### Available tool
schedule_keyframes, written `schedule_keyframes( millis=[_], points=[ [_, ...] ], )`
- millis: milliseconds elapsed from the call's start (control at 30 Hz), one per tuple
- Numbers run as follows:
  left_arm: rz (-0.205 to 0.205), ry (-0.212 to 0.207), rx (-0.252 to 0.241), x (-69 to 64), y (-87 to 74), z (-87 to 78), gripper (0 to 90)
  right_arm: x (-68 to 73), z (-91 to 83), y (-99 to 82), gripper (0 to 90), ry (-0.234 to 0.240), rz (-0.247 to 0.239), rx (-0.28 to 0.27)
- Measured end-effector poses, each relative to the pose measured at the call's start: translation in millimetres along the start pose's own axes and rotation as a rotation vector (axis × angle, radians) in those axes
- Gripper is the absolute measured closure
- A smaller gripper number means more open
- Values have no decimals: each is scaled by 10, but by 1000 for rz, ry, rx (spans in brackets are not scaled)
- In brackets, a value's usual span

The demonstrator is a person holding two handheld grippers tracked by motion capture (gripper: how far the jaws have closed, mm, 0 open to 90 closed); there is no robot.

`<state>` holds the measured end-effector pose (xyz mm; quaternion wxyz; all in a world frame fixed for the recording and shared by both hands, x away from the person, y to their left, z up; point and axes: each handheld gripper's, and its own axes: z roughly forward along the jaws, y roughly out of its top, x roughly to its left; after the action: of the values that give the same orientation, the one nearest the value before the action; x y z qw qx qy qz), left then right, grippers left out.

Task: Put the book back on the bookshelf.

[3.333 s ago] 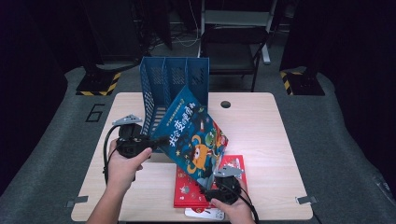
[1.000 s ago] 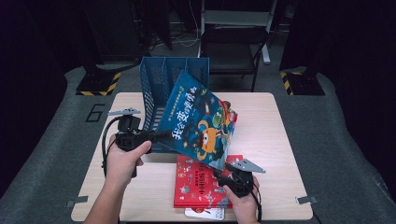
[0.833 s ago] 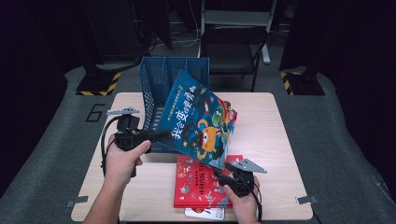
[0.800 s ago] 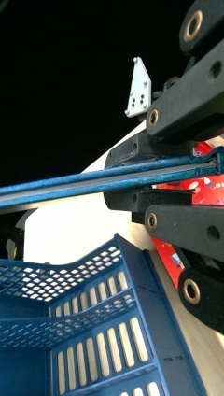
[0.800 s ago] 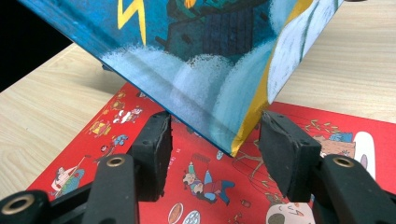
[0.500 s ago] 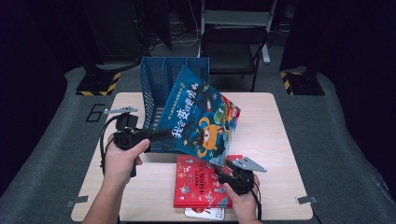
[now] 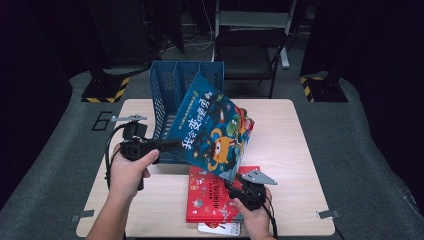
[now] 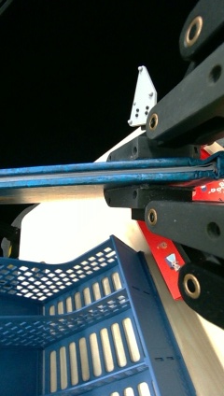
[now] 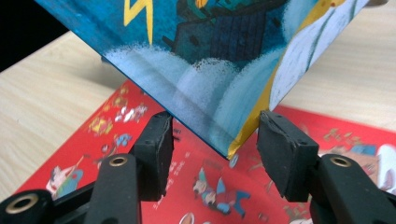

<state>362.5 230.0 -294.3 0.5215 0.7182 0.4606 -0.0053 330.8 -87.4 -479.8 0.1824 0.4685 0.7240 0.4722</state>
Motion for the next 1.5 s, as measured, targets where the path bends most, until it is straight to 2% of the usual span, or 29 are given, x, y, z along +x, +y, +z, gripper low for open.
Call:
schedule_keyframes(
  millis=[167,300,467,567,700,867,900,933,1000,1067,1100,1267,1467,1500],
  points=[
    [-24,5,3,65,-65,51,823,1,53,-43,474,-9,-7,42],
    [-27,11,13,112,-104,75,822,9,91,-73,476,-14,-8,63],
    [-28,3,15,147,-150,78,821,-10,110,-85,474,-9,-13,75],
    [-16,12,16,155,-177,72,821,-22,124,-102,462,-10,1,89],
    [-17,-2,1,210,-259,35,819,-23,133,-104,443,-3,9,94],
    [-32,-12,-8,293,-339,-11,818,-22,151,-104,426,-9,-16,96],
    [-28,-12,-7,310,-352,-21,816,-13,150,-107,422,-9,-12,97],
    [-25,-12,-9,321,-366,-31,814,-19,152,-105,415,-12,-36,99],
    [-18,-12,-14,341,-384,-42,812,-4,154,-105,409,-8,-18,102],
    [-10,-19,-18,346,-399,-53,813,-15,162,-102,399,-7,-45,100],
    [-17,-27,-17,345,-414,-62,813,-16,170,-99,395,1,-48,101],
    [0,-35,-24,353,-468,-96,815,-18,179,-93,378,14,-54,110],
    [19,-51,-31,408,-550,-151,814,-29,202,-65,333,29,-92,129],
    [23,-53,-32,414,-558,-153,814,-22,206,-63,325,37,-82,130]
  ],
)
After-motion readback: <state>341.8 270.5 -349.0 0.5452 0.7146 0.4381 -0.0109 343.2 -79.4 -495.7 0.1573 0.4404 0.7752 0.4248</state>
